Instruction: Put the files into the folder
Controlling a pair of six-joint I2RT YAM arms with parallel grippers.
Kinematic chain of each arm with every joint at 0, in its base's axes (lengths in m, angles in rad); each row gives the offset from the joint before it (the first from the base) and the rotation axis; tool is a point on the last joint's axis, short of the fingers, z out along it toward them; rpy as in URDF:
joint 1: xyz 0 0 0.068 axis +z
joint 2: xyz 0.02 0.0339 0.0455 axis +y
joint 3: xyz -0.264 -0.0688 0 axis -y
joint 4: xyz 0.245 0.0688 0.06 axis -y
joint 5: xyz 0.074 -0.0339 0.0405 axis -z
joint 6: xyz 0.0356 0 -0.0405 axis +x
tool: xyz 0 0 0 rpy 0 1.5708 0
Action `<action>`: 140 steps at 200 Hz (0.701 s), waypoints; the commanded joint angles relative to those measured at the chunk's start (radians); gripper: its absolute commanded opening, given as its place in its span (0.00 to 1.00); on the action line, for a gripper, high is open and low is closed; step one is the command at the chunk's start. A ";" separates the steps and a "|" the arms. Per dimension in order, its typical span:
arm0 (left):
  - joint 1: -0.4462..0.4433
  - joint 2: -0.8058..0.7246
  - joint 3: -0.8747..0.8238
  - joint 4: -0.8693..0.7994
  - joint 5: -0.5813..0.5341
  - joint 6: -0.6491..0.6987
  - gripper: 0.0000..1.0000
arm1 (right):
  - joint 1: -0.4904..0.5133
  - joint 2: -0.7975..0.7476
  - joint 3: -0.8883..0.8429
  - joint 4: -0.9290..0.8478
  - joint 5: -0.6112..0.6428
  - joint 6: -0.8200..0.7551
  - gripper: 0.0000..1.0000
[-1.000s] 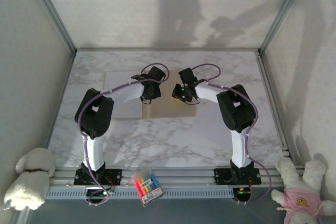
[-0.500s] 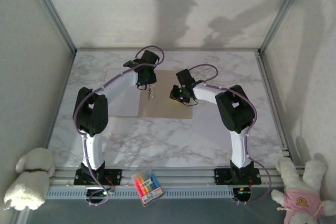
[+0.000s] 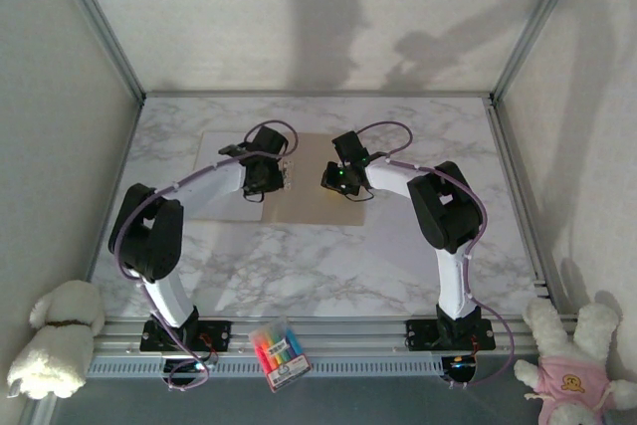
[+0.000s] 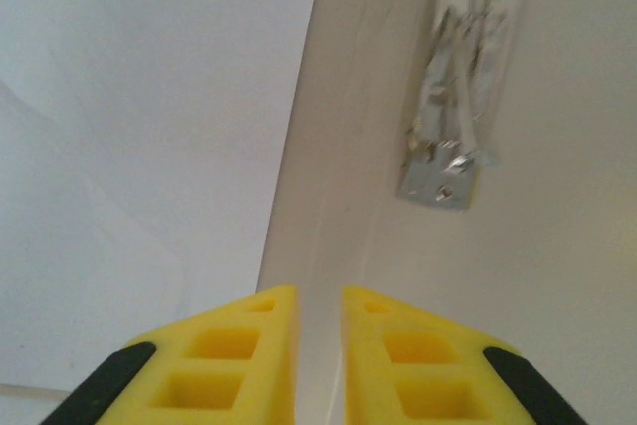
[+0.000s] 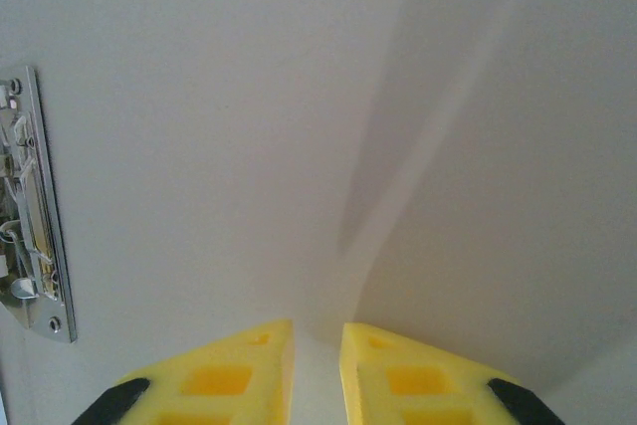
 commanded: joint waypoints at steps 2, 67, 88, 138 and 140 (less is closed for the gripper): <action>-0.004 0.022 -0.026 0.063 0.011 0.002 0.18 | 0.016 0.028 -0.003 -0.063 0.026 -0.016 0.21; 0.022 0.254 0.273 0.018 -0.064 0.076 0.14 | 0.019 0.028 0.000 -0.068 0.035 -0.020 0.21; 0.056 0.329 0.389 0.023 -0.038 0.098 0.14 | 0.021 0.029 0.003 -0.074 0.039 -0.021 0.21; 0.075 0.484 0.697 -0.073 -0.021 0.143 0.16 | 0.023 0.025 0.008 -0.075 0.048 -0.033 0.22; 0.076 0.485 0.702 -0.075 -0.019 0.145 0.16 | 0.023 0.026 0.009 -0.075 0.047 -0.034 0.22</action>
